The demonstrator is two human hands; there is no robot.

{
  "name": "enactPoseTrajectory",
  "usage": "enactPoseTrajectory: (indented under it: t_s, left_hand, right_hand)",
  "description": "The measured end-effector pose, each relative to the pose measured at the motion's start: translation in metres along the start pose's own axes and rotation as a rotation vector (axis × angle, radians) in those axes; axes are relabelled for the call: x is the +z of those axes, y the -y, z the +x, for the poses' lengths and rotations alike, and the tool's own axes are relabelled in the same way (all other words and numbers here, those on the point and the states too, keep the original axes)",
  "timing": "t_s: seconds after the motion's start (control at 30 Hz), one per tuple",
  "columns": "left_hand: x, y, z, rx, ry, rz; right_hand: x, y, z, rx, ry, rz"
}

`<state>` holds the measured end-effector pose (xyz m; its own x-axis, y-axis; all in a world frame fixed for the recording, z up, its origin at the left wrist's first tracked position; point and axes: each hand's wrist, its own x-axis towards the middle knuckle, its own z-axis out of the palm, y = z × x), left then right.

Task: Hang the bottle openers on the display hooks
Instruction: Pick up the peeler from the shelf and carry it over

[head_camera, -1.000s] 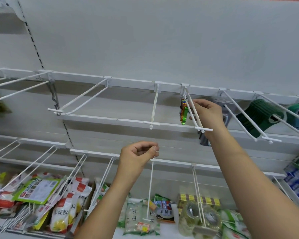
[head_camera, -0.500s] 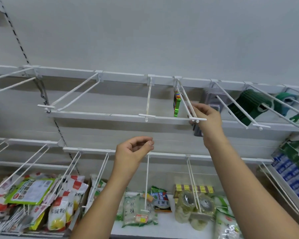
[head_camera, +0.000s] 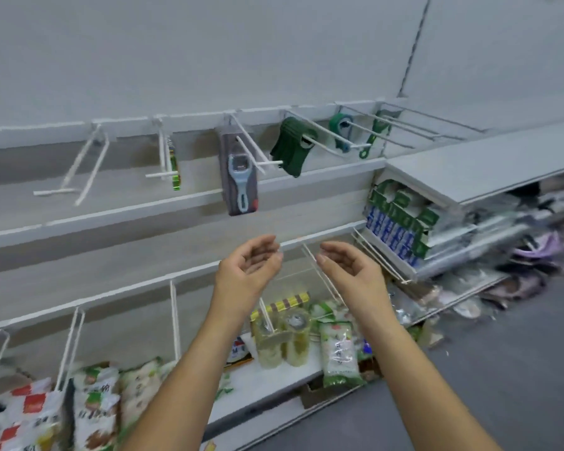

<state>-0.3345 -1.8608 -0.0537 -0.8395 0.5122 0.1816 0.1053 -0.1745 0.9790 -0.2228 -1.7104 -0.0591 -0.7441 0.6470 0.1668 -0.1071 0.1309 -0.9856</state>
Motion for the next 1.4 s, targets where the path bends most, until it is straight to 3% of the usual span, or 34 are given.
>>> enactPoseTrajectory:
  t_s: [0.47,0.77,0.97,1.4]
  left_hand:
    - [0.382,0.024,-0.098,-0.064,0.431,0.019]
    - [0.56,0.048,-0.119,-0.108,0.664,0.01]
    - [0.666,0.082,-0.078,-0.142,0.727,-0.028]
    - [0.941,0.127,0.091,-0.171,0.795,-0.095]
  right_hand:
    - [-0.377,-0.01,-0.109,0.068,-0.442,-0.071]
    - [-0.543,-0.025,-0.134,0.078,-0.765,-0.053]
    - [-0.637,-0.044,-0.083,0.07,-0.852,-0.091]
    - [-0.868,-0.054,0.115,0.089,-0.906,-0.161]
